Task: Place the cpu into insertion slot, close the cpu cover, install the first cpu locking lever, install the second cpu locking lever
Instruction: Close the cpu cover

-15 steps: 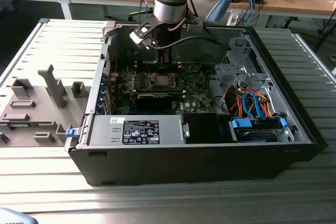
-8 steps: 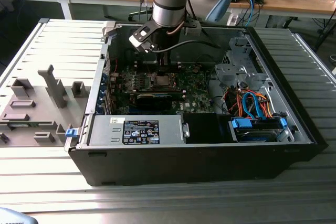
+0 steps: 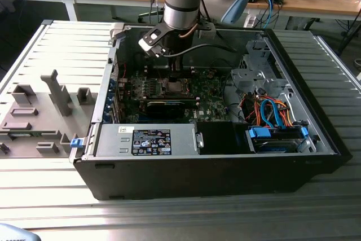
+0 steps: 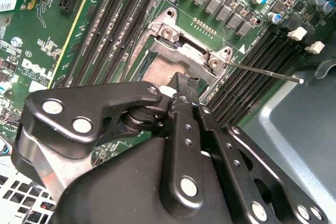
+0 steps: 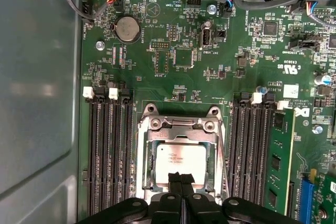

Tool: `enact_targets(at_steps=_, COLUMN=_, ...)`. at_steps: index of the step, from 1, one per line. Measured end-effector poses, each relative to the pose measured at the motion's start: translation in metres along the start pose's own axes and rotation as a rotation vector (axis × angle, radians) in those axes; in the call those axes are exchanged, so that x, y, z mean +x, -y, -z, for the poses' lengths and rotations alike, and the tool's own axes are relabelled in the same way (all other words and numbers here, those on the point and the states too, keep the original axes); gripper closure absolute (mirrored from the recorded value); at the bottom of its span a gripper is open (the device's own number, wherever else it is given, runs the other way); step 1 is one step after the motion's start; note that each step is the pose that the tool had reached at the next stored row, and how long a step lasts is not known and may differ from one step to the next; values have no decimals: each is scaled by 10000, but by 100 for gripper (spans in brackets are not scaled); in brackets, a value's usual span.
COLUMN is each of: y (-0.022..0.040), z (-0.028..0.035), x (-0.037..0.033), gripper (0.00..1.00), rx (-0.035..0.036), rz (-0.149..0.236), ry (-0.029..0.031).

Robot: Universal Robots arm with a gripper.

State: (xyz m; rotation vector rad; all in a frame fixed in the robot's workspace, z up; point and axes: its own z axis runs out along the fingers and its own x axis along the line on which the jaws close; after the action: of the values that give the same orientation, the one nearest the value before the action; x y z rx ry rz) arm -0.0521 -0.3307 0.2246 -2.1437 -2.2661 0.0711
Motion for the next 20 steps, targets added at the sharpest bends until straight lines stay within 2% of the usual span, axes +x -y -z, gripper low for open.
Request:
enact_targets(at_steps=9, y=12, z=-50, x=2, gripper=89, rx=0, rz=-2, ry=0)
enact_targets(at_steps=12, y=45, z=-69, x=3, gripper=89, rx=1, rz=0, ry=1)
enact_targets(at_steps=15, y=90, z=-124, x=7, gripper=89, rx=1, rz=-1, ry=1)
enact_targets(at_steps=20, y=102, z=-194, x=9, gripper=89, rx=3, rz=1, ry=3)
